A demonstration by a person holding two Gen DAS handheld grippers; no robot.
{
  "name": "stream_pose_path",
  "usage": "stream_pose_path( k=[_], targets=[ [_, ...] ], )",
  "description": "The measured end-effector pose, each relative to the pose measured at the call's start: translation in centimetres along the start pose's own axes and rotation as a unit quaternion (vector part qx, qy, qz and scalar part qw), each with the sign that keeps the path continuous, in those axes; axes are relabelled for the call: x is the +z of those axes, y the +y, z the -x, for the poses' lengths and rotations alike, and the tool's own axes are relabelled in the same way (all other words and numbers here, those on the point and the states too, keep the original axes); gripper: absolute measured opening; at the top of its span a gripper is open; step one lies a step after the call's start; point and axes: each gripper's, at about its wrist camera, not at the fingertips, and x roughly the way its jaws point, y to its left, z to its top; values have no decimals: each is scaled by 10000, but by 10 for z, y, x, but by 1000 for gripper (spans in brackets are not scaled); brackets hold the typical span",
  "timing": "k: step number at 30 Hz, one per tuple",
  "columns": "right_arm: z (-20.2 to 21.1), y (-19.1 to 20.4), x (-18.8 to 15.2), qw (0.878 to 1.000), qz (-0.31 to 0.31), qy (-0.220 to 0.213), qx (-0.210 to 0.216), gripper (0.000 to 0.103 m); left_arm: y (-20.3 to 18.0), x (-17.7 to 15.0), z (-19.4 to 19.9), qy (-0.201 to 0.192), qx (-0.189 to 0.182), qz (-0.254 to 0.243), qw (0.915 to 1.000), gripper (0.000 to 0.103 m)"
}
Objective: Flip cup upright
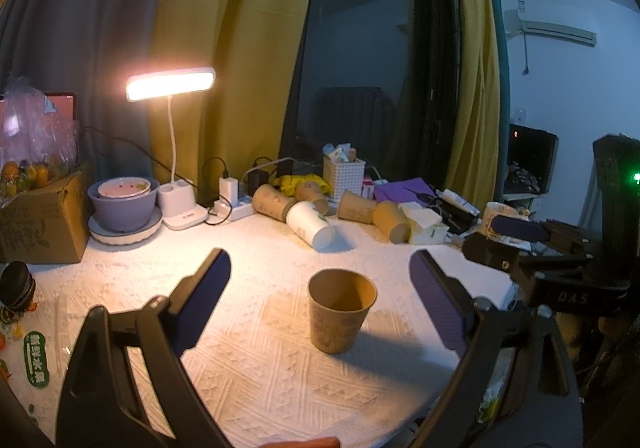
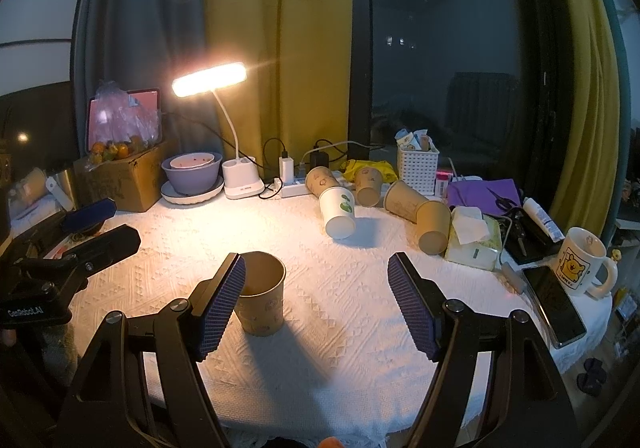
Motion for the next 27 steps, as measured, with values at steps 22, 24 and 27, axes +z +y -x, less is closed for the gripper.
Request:
stream_pose_path(
  k=[22,24,27],
  targets=[
    [-1,1,0,10000,7,28,3,77,1,-1,-1,4,-18,6,10000,92],
    [-1,1,0,10000,0,16,-1,77,1,-2,-2,3,-15,16,10000,92],
    [-2,1,0,10000,3,21,-2,77,1,-1,-2,16,-21,15,10000,92]
  ],
)
